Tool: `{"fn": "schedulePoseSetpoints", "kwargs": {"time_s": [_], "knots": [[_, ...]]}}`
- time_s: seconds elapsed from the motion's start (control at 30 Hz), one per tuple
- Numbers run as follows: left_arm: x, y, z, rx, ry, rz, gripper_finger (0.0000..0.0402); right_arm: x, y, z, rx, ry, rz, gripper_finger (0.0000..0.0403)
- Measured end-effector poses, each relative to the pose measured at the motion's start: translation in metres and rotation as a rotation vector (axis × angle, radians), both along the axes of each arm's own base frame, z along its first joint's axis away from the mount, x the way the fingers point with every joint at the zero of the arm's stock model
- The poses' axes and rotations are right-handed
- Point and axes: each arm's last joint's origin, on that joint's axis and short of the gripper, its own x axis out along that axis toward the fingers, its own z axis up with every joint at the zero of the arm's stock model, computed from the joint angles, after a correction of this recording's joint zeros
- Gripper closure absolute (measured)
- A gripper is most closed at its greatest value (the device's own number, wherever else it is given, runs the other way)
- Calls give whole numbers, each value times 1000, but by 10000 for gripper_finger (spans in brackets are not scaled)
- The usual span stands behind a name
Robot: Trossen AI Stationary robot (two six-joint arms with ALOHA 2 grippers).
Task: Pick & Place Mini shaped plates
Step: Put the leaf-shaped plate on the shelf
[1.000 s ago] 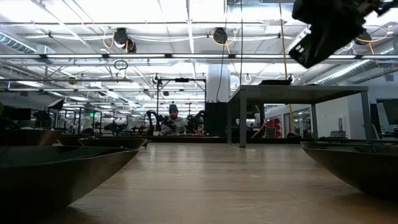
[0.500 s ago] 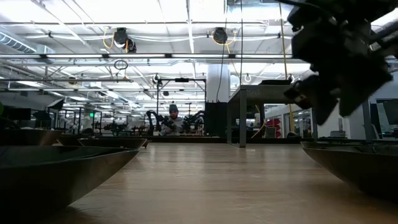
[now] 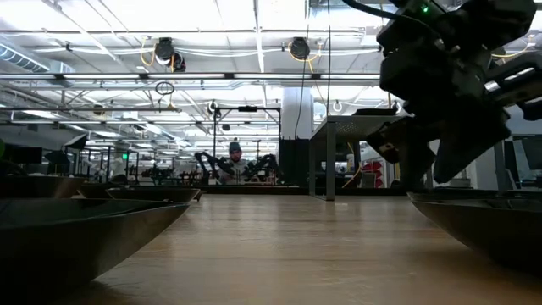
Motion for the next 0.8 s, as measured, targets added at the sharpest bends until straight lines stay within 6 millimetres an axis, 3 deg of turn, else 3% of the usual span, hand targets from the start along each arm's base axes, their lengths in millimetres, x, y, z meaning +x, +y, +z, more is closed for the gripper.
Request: {"fn": "schedulePoseSetpoints", "kwargs": {"time_s": [0.27, 0.5, 0.67, 0.8], "knots": [[0, -1, -2, -8, 23, -34, 252, 0, 0, -3, 7, 21, -18, 257], [0, -1, -2, -7, 24, -34, 252, -6, -2, 18, 38, 9, -175, 260], [0, -1, -2, -3, 27, -35, 252, -21, -5, 20, 143, 210, -410, 253], [-1, -1, -3, -2, 32, -36, 252, -30, -5, 12, 96, 340, -554, 250]]}}
